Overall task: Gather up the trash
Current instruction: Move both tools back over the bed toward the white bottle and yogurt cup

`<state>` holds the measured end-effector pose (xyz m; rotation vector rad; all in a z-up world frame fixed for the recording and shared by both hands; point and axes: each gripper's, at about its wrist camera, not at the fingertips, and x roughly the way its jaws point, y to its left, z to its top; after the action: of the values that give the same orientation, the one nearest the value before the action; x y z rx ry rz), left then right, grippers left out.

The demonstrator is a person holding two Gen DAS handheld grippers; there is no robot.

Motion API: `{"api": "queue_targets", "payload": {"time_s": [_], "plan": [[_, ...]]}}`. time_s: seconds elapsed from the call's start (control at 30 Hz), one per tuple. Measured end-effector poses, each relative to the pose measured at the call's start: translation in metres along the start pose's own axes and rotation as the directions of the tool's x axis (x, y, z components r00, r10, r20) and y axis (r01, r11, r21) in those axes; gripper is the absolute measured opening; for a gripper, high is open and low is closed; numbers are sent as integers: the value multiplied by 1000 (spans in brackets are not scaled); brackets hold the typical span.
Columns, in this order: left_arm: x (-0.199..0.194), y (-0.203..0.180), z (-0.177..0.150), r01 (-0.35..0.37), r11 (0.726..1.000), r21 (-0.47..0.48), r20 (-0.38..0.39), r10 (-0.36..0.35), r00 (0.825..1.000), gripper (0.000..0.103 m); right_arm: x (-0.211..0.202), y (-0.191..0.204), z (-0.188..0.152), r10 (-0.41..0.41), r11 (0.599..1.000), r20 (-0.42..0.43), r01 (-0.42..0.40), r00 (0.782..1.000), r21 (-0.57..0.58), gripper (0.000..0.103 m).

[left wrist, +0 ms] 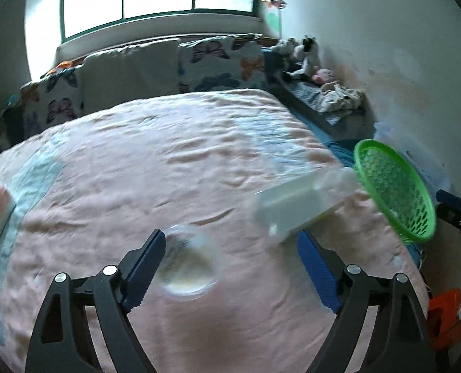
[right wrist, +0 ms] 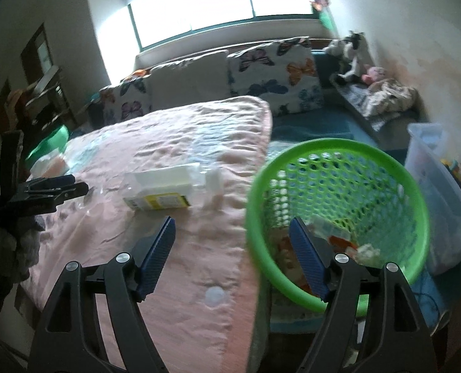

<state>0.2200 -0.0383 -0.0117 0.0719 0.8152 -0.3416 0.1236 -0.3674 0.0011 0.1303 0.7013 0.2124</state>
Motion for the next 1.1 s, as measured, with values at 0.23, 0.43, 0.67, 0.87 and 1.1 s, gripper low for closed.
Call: {"api": "queue_targets", "payload": {"time_s": [0.23,0.43,0.67,0.87,1.1], "plan": [[12,31,-16,-25,999,-38,-56,23,998,87,22,30,19,47,987,-54,-55,997,-149,78],[26,34,-19,-12,999,-34,-91,9,996,91,43,46,28,74,959,-124,-105,990,-263,79],[43,35,-19,14,1000,-9,-128,-15,992,91,77,63,34,76,907,-218,-159,973,-391,79],[50,43,-15,55,998,-31,-128,-58,990,91,107,77,41,50,839,-295,-201,954,-506,79],[56,47,-13,90,995,-41,-138,-95,986,83,137,95,45,6,721,-360,-254,933,-644,79]]}}
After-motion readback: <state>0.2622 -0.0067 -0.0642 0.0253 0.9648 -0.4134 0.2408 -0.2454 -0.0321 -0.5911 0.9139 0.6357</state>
